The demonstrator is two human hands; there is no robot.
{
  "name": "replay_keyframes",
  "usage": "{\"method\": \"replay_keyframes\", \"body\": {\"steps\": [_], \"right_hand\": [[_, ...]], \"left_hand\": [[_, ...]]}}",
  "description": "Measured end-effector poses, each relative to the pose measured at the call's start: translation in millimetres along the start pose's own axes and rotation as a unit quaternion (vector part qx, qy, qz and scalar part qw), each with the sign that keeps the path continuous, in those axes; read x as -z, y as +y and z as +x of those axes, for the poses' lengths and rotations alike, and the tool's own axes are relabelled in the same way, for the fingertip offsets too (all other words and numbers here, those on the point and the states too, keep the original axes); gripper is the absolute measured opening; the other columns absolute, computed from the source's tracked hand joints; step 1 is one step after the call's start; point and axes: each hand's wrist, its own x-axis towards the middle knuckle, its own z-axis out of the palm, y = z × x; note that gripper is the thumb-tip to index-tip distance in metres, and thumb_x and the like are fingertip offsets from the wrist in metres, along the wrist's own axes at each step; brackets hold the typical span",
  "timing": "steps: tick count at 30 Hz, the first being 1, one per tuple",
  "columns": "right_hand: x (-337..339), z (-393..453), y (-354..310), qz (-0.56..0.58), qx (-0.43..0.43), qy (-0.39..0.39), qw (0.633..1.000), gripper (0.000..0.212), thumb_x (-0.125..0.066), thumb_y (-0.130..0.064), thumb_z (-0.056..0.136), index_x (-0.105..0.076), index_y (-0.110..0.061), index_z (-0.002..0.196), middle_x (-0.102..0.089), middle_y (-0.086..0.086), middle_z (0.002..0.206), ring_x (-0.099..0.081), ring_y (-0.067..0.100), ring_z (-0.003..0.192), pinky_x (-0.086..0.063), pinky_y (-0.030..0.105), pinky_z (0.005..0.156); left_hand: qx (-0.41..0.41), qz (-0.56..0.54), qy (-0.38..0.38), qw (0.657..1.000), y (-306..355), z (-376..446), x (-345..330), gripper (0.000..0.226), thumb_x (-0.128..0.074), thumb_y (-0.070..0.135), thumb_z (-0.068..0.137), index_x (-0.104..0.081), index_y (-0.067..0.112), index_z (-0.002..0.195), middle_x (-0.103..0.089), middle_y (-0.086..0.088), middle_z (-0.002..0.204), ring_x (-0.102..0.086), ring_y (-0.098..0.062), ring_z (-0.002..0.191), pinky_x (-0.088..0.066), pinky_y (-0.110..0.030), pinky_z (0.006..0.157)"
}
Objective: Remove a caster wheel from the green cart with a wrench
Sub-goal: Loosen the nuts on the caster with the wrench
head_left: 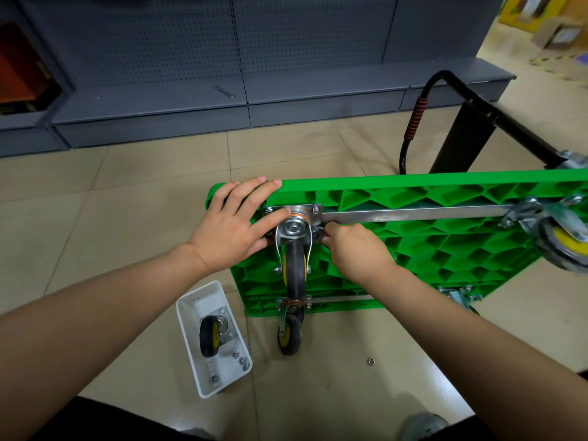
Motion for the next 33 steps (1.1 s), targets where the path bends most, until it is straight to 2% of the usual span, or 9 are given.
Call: {"method": "replay_keyframes", "body": {"steps": [6, 8, 11, 13, 16, 20, 23, 29, 33], "right_hand": [[18, -7, -2, -0.162, 0.018, 0.018, 0.986, 0.024, -0.052, -0.008, 0.095, -0.058, -0.014, 0.118, -0.066, 0.008, 0.114, -0.061, 0.032, 0.11, -0.037, 0.034, 0.068], [14, -7, 8, -0.118, 0.008, -0.01, 0.993, 0.019, -0.05, -0.012, 0.099, -0.055, -0.012, 0.117, -0.067, 0.012, 0.11, -0.057, 0.034, 0.109, -0.035, 0.035, 0.066], [4, -4, 25, 0.116, -0.051, -0.093, 0.988, 0.015, -0.04, -0.02, 0.106, -0.049, -0.009, 0.11, -0.06, 0.016, 0.09, -0.056, 0.035, 0.085, -0.033, 0.037, 0.065], [-6, -6, 28, 0.316, -0.105, -0.133, 0.934, 0.01, -0.038, -0.02, 0.104, -0.045, -0.012, 0.1, -0.049, 0.01, 0.076, -0.055, 0.027, 0.066, -0.036, 0.037, 0.065], [-22, -14, 22, 0.574, -0.188, -0.128, 0.787, 0.015, -0.049, -0.014, 0.082, -0.038, -0.019, 0.093, -0.032, 0.0, 0.066, -0.029, 0.014, 0.047, -0.028, 0.032, 0.056], [-30, -13, 13, 0.707, -0.263, -0.084, 0.651, 0.023, -0.049, -0.009, 0.098, -0.043, -0.018, 0.078, -0.021, -0.007, 0.049, -0.015, 0.009, 0.038, -0.016, 0.022, 0.045], [-24, -7, 3, 0.732, -0.297, -0.123, 0.601, 0.022, -0.053, -0.024, 0.103, -0.06, -0.006, 0.093, -0.02, -0.007, 0.044, -0.016, 0.009, 0.035, -0.016, 0.02, 0.037], [-17, 2, -16, 0.783, -0.314, -0.13, 0.521, 0.024, -0.056, -0.029, 0.102, -0.059, -0.007, 0.094, -0.021, -0.008, 0.045, -0.018, 0.008, 0.034, -0.018, 0.021, 0.036], [-21, 3, -16, 0.789, -0.325, -0.11, 0.509, 0.022, -0.059, -0.028, 0.101, -0.059, -0.008, 0.092, -0.024, -0.008, 0.043, -0.019, 0.007, 0.034, -0.019, 0.021, 0.034]], "left_hand": [[-0.001, -0.002, -0.002, 1.0, 0, 1, 1, 0.066, -0.076, 0.049, 0.08, -0.056, 0.031, 0.141, -0.04, -0.014, 0.156, -0.041, -0.037, 0.139, -0.031, -0.052, 0.108], [-0.001, -0.003, -0.001, 1.0, 0, 0, 1, 0.066, -0.076, 0.048, 0.08, -0.057, 0.031, 0.14, -0.042, -0.014, 0.156, -0.042, -0.037, 0.138, -0.031, -0.052, 0.108], [-0.001, -0.001, 0.002, 1.0, 0, 0, 0, 0.065, -0.075, 0.048, 0.081, -0.057, 0.03, 0.14, -0.042, -0.015, 0.155, -0.041, -0.037, 0.138, -0.03, -0.052, 0.108], [-0.002, -0.002, -0.001, 1.0, 0, 0, 0, 0.066, -0.076, 0.049, 0.081, -0.056, 0.03, 0.141, -0.041, -0.014, 0.156, -0.041, -0.037, 0.139, -0.03, -0.052, 0.108], [-0.003, -0.006, -0.003, 1.0, -1, 1, 0, 0.067, -0.077, 0.047, 0.078, -0.057, 0.031, 0.14, -0.041, -0.014, 0.156, -0.041, -0.037, 0.138, -0.031, -0.052, 0.108], [-0.002, -0.006, -0.003, 1.0, -1, 1, 1, 0.066, -0.077, 0.045, 0.078, -0.057, 0.031, 0.14, -0.042, -0.014, 0.156, -0.041, -0.037, 0.139, -0.03, -0.051, 0.109], [-0.002, -0.005, -0.004, 1.0, 0, 0, 1, 0.067, -0.076, 0.046, 0.079, -0.056, 0.031, 0.141, -0.042, -0.014, 0.156, -0.04, -0.036, 0.139, -0.029, -0.051, 0.109], [-0.001, -0.003, -0.005, 1.0, 0, 0, 1, 0.066, -0.075, 0.048, 0.08, -0.056, 0.032, 0.141, -0.04, -0.014, 0.157, -0.039, -0.037, 0.14, -0.029, -0.052, 0.11], [-0.002, -0.003, -0.003, 1.0, 0, 0, 1, 0.065, -0.074, 0.048, 0.081, -0.056, 0.032, 0.141, -0.041, -0.014, 0.157, -0.039, -0.036, 0.14, -0.029, -0.052, 0.11]]}}
